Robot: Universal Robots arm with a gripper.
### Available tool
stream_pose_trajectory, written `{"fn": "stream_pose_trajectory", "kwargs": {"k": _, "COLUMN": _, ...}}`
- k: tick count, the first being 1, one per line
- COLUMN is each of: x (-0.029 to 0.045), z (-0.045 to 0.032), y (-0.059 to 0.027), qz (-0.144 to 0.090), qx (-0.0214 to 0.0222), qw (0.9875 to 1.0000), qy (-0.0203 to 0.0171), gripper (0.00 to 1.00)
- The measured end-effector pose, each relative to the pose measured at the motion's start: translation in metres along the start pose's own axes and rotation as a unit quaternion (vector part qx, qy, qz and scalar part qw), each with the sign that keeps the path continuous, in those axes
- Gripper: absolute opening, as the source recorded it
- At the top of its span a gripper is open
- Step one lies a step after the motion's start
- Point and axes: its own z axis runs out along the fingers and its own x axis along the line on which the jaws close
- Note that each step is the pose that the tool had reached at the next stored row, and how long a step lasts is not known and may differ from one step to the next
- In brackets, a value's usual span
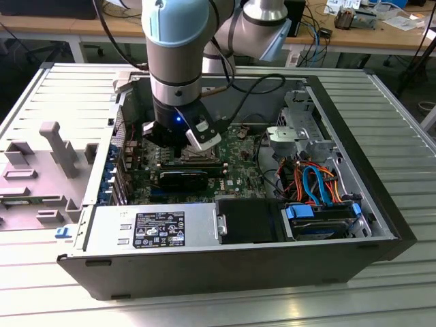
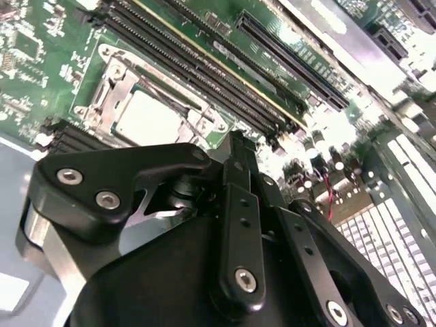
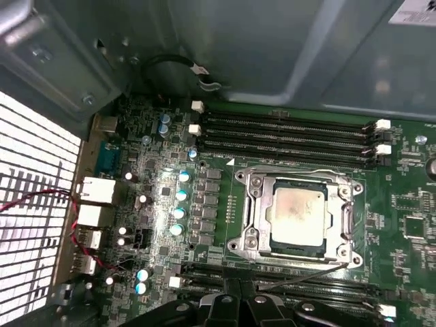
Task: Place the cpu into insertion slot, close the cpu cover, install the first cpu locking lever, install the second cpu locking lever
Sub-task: 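Install the second cpu locking lever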
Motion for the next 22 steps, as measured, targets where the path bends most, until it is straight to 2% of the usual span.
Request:
{"fn": "stream_pose_trajectory", "kwargs": {"k": 1, "x": 0.0001, "z": -0.0064, "y": 0.0011, "qz": 0.000, "qx": 0.0001, "qw": 1.0000, "qy": 0.0000, "gripper": 0.11}}
{"fn": "stream_pose_trajectory", "kwargs": {"k": 2, "x": -0.0016, "z": -0.0063, "y": 0.0010, "qz": 0.000, "qx": 0.0000, "qw": 1.0000, "qy": 0.0006, "gripper": 0.11}}
{"fn": "stream_pose_trajectory", "kwargs": {"k": 4, "x": -0.0103, "z": -0.0066, "y": 0.0000, "qz": 0.001, "qx": 0.0007, "qw": 1.0000, "qy": 0.0059, "gripper": 0.11}}
{"fn": "stream_pose_trajectory", "kwargs": {"k": 5, "x": -0.0171, "z": -0.0066, "y": -0.0008, "qz": 0.002, "qx": 0.0006, "qw": 1.0000, "qy": 0.0096, "gripper": 0.11}}
{"fn": "stream_pose_trajectory", "kwargs": {"k": 8, "x": -0.0219, "z": -0.0043, "y": -0.0018, "qz": 0.003, "qx": -0.0003, "qw": 0.9999, "qy": 0.0153, "gripper": 0.11}}
{"fn": "stream_pose_trajectory", "kwargs": {"k": 16, "x": -0.0218, "z": 0.0073, "y": -0.0043, "qz": 0.003, "qx": -0.0004, "qw": 0.9999, "qy": 0.0163, "gripper": 0.11}}
{"fn": "stream_pose_trajectory", "kwargs": {"k": 20, "x": -0.0177, "z": 0.0183, "y": -0.0062, "qz": 0.003, "qx": -0.0005, "qw": 0.9999, "qy": 0.0162, "gripper": 0.11}}
{"fn": "stream_pose_trajectory", "kwargs": {"k": 22, "x": -0.0114, "z": 0.0232, "y": -0.0066, "qz": 0.003, "qx": -0.0004, "qw": 0.9999, "qy": 0.0163, "gripper": 0.11}}
